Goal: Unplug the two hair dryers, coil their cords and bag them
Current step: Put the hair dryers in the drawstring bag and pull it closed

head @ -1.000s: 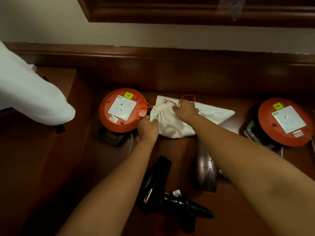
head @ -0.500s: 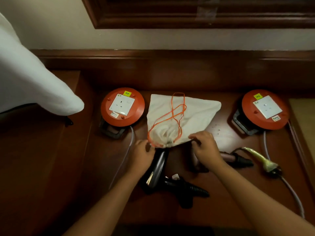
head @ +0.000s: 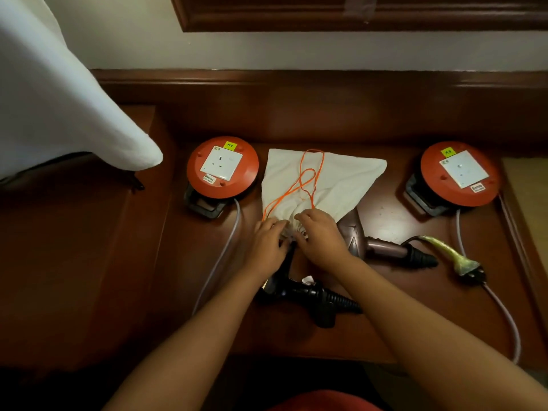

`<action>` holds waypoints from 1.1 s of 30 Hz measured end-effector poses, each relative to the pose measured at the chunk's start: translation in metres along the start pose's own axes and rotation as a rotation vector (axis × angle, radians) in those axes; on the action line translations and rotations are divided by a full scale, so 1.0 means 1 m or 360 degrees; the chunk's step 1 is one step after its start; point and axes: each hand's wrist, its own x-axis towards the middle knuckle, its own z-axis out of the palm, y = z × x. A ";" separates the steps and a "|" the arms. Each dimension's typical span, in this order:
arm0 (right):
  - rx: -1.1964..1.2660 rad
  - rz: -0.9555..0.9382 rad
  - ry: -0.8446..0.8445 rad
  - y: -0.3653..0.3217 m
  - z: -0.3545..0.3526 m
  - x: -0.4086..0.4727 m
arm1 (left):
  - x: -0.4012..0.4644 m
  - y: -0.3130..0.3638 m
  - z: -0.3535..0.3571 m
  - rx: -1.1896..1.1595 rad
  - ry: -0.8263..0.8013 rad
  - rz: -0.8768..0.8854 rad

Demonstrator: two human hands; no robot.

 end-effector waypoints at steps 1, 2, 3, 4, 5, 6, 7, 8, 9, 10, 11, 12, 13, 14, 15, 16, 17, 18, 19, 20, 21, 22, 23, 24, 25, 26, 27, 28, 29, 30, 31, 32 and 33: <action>-0.0022 -0.0006 -0.0014 0.003 0.002 0.001 | 0.002 0.001 0.001 0.0019 -0.0008 0.0010; -0.0048 -0.0005 -0.0037 0.005 0.003 0.003 | 0.003 0.001 0.001 0.0021 -0.0014 0.0012; -0.0084 0.0002 -0.0074 0.006 0.004 0.003 | 0.004 0.003 0.001 0.0017 -0.0018 0.0014; -0.0132 0.0012 -0.0115 0.007 0.004 0.004 | 0.005 0.004 0.000 0.0012 -0.0035 0.0005; -0.0185 0.0023 -0.0154 0.008 0.005 0.005 | 0.005 0.004 0.001 0.0010 -0.0055 -0.0001; -0.0246 0.0028 -0.0183 0.008 0.005 0.005 | 0.006 0.004 0.001 0.0009 -0.0077 -0.0010; -0.0305 0.0034 -0.0211 0.009 0.006 0.005 | 0.006 0.004 0.003 0.0009 -0.0097 -0.0020; -0.0348 0.0041 -0.0235 0.009 0.006 0.005 | 0.007 0.003 0.004 0.0007 -0.0111 -0.0031; -0.0373 0.0055 -0.0264 0.010 0.006 0.004 | 0.007 0.003 0.006 0.0002 -0.0116 -0.0041; -0.0386 0.0059 -0.0282 0.012 0.006 0.004 | 0.006 0.004 0.007 -0.0006 -0.0113 -0.0048; -0.0388 0.0063 -0.0290 0.013 0.004 0.004 | 0.006 0.006 0.007 -0.0020 -0.0106 -0.0056; -0.0373 0.0061 -0.0274 0.014 0.003 0.003 | 0.007 0.007 0.007 -0.0031 -0.0095 -0.0062; -0.0342 0.0052 -0.0247 0.014 0.000 0.002 | 0.008 0.009 0.006 -0.0041 -0.0075 -0.0063; -0.0315 0.0027 -0.0197 0.013 -0.003 0.002 | 0.009 0.012 0.004 -0.0052 -0.0057 -0.0066; -0.0293 0.0010 -0.0125 0.013 -0.007 0.001 | 0.011 0.015 0.001 -0.0067 -0.0037 -0.0068; -0.0263 -0.0003 -0.0029 0.014 -0.012 0.001 | 0.013 0.018 -0.003 -0.0086 -0.0022 -0.0064; -0.0227 -0.0009 0.0060 0.013 -0.019 0.001 | 0.016 0.022 -0.007 -0.0101 -0.0003 -0.0042; -0.0195 -0.0022 0.0120 0.012 -0.026 0.002 | 0.019 0.026 -0.014 -0.0105 0.0009 -0.0010; -0.0163 -0.0029 0.0159 0.010 -0.036 0.004 | 0.021 0.032 -0.022 -0.0087 0.0015 0.0036; -0.0129 -0.0028 0.0197 0.007 -0.046 0.007 | 0.024 0.038 -0.031 -0.0069 0.0010 0.0082; -0.0090 -0.0009 0.0223 0.003 -0.058 0.010 | 0.028 0.045 -0.040 -0.0061 0.0009 0.0141; -0.0059 -0.0006 0.0252 -0.002 -0.071 0.012 | 0.032 0.052 -0.050 -0.0072 -0.0003 0.0200; -0.0026 -0.0015 0.0280 -0.008 -0.084 0.015 | 0.036 0.061 -0.061 -0.0098 -0.0016 0.0264; 0.0016 -0.0041 0.0312 -0.013 -0.097 0.017 | 0.039 0.071 -0.072 -0.0143 -0.0027 0.0326; 0.0060 -0.0058 0.0337 -0.018 -0.112 0.017 | 0.043 0.079 -0.084 -0.0200 -0.0028 0.0401; 0.0084 -0.0071 0.0356 -0.024 -0.126 0.018 | 0.046 0.087 -0.096 -0.0263 -0.0029 0.0466; 0.0087 -0.0075 0.0364 -0.029 -0.141 0.017 | 0.048 0.096 -0.109 -0.0314 -0.0028 0.0511; 0.0079 -0.0088 0.0367 -0.033 -0.154 0.016 | 0.050 0.104 -0.120 -0.0336 -0.0031 0.0532; 0.0068 -0.0096 0.0365 -0.036 -0.166 0.015 | 0.051 0.113 -0.131 -0.0299 -0.0032 0.0562; 0.0052 -0.0103 0.0367 -0.039 -0.176 0.012 | 0.052 0.120 -0.139 -0.0220 -0.0026 0.0610; 0.0034 -0.0103 0.0371 -0.043 -0.185 0.010 | 0.053 0.128 -0.145 -0.0105 -0.0033 0.0671; 0.0021 -0.0111 0.0383 -0.046 -0.192 0.007 | 0.052 0.137 -0.151 0.0016 -0.0044 0.0723; 0.0014 -0.0116 0.0398 -0.049 -0.198 0.004 | 0.050 0.147 -0.156 0.0126 -0.0044 0.0772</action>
